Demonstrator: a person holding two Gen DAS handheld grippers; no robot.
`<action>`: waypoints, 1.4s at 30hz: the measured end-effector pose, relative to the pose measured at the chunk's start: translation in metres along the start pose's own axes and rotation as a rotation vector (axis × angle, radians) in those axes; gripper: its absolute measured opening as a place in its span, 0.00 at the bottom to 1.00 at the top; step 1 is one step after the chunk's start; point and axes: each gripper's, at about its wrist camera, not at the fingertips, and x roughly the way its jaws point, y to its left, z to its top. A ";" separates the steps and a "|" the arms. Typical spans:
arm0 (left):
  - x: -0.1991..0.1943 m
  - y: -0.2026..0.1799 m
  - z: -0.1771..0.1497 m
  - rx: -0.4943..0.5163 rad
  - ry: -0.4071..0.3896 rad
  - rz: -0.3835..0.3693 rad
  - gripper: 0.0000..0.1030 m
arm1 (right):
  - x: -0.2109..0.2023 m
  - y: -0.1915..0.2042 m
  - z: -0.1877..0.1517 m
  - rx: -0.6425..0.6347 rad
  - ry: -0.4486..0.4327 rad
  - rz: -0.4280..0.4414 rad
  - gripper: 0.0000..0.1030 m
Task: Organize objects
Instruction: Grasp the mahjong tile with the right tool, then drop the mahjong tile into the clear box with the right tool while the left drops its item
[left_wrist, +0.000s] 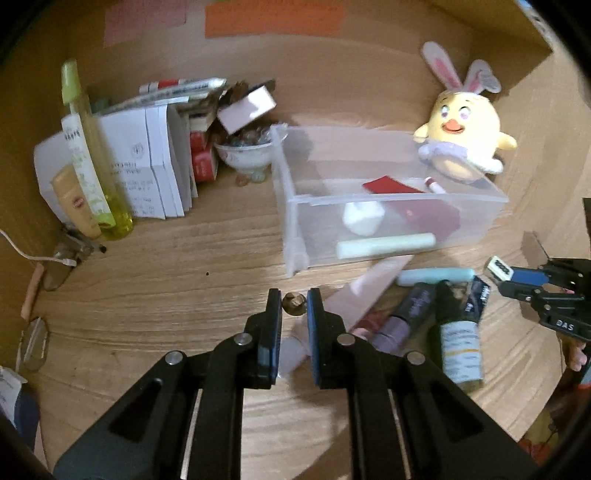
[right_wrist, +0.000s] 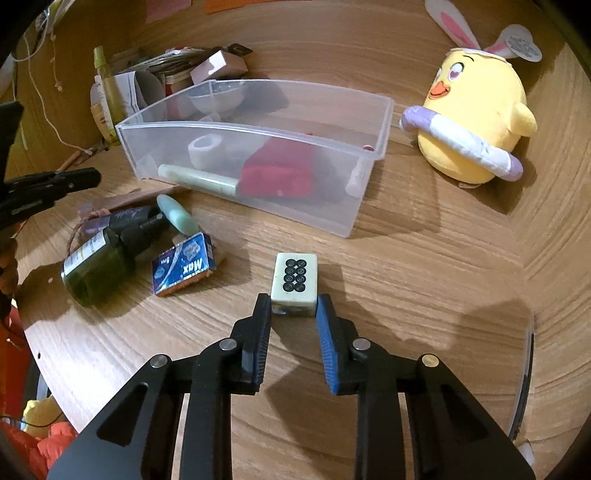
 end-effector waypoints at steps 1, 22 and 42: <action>-0.003 -0.003 -0.001 0.007 -0.008 -0.002 0.12 | -0.001 0.000 -0.001 0.000 0.003 0.000 0.22; -0.045 -0.047 0.034 0.073 -0.162 -0.065 0.12 | 0.005 0.015 0.010 -0.038 -0.008 -0.019 0.22; -0.041 -0.052 0.083 0.033 -0.235 -0.041 0.12 | -0.060 0.005 0.082 0.026 -0.293 0.034 0.22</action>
